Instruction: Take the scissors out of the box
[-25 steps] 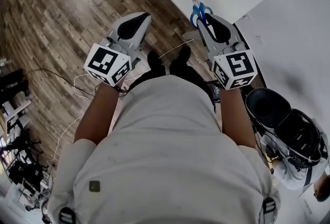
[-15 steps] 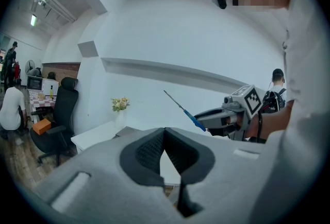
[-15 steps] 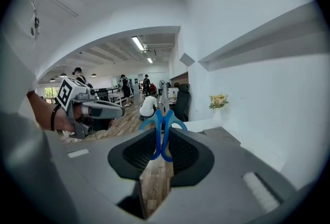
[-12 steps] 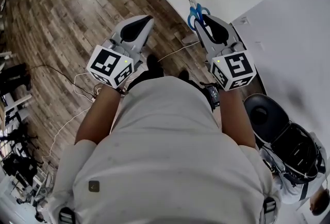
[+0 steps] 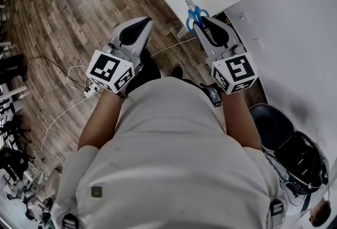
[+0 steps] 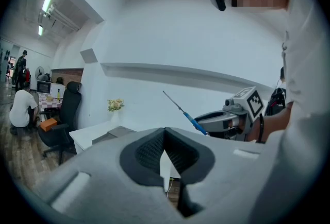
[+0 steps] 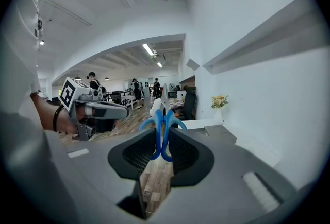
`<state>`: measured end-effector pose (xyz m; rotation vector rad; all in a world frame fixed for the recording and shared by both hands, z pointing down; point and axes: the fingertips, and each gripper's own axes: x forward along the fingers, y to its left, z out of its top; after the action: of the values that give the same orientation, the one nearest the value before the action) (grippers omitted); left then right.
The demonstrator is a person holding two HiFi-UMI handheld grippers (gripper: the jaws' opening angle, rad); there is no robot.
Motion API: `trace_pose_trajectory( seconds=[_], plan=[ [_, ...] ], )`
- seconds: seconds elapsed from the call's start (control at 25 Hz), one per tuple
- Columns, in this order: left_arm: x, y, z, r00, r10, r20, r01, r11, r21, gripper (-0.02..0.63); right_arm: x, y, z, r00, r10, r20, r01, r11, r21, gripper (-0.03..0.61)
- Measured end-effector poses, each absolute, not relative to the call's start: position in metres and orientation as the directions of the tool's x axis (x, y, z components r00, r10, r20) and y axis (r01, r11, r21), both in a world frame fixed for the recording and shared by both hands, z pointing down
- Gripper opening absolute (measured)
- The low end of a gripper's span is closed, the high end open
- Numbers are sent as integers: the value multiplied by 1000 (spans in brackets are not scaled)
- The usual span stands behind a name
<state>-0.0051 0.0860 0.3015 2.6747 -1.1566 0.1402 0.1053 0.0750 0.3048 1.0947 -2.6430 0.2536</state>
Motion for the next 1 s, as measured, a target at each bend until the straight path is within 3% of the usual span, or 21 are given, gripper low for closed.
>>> trace_pose_trajectory(
  seconds=[1.0],
  plan=[
    [22,172,309,630,-756,178,-776,-611,156,2,149,168,324,-719,-651,243,-679,733,-47,98]
  ],
)
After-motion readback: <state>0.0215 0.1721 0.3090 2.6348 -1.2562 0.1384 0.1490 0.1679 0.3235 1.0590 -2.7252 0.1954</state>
